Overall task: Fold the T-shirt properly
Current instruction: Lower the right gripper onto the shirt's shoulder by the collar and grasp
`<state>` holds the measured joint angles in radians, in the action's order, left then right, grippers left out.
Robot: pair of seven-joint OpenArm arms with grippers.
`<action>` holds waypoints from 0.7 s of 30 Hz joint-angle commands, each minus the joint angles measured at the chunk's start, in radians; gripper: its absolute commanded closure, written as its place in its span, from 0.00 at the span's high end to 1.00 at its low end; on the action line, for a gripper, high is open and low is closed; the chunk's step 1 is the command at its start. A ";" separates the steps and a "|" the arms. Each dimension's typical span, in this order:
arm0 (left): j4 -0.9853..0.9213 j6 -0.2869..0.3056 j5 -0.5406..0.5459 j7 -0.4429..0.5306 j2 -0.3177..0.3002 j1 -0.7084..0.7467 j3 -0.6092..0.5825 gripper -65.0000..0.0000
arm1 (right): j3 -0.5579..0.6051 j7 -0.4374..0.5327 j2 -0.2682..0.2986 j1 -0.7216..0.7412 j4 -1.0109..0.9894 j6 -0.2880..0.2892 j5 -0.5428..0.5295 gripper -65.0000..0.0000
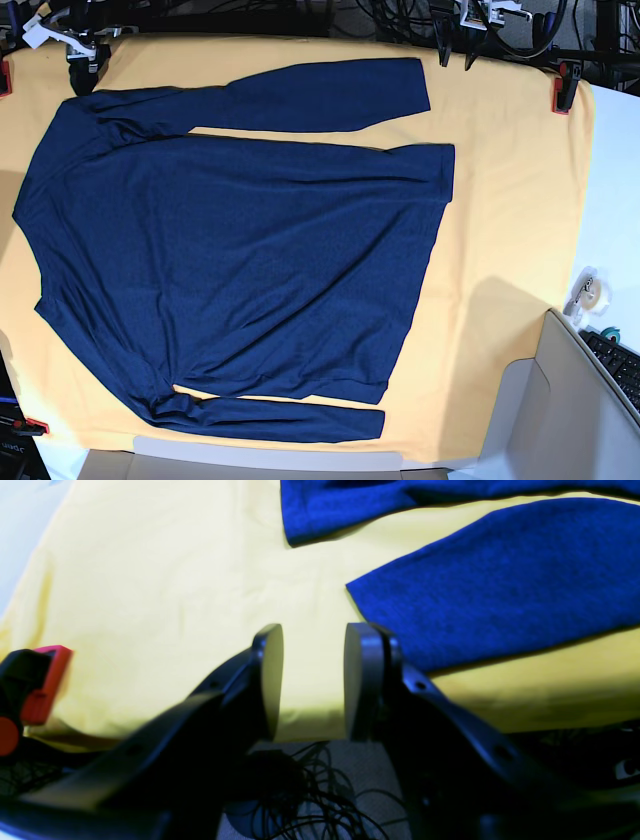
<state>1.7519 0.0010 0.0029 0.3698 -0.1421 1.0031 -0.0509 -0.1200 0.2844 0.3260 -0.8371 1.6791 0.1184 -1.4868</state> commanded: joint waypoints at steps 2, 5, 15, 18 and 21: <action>0.015 -0.003 -0.001 0.028 -0.003 0.016 0.001 0.34 | -0.007 0.011 0.008 -0.004 0.002 0.037 0.003 0.23; 0.016 -0.003 -0.001 0.028 -0.003 0.016 0.001 0.38 | -0.007 0.005 0.003 0.008 -0.029 0.042 0.003 0.23; 0.016 -0.003 -0.001 0.028 0.000 0.016 0.001 0.39 | -0.005 -0.015 0.008 0.078 -0.089 0.043 0.003 0.36; 0.016 -0.003 0.001 0.028 0.002 0.016 0.001 0.39 | -0.007 -0.076 0.003 0.118 -0.090 0.039 0.003 0.36; 0.016 -0.003 0.003 0.028 0.002 0.016 0.001 0.39 | -0.019 -0.115 0.000 0.157 -0.113 0.037 0.003 0.36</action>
<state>1.7523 -0.0002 0.0032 0.3698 -0.1417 1.0027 -0.0505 -0.1364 0.1822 0.3210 -0.6739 1.5639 0.1616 -1.4803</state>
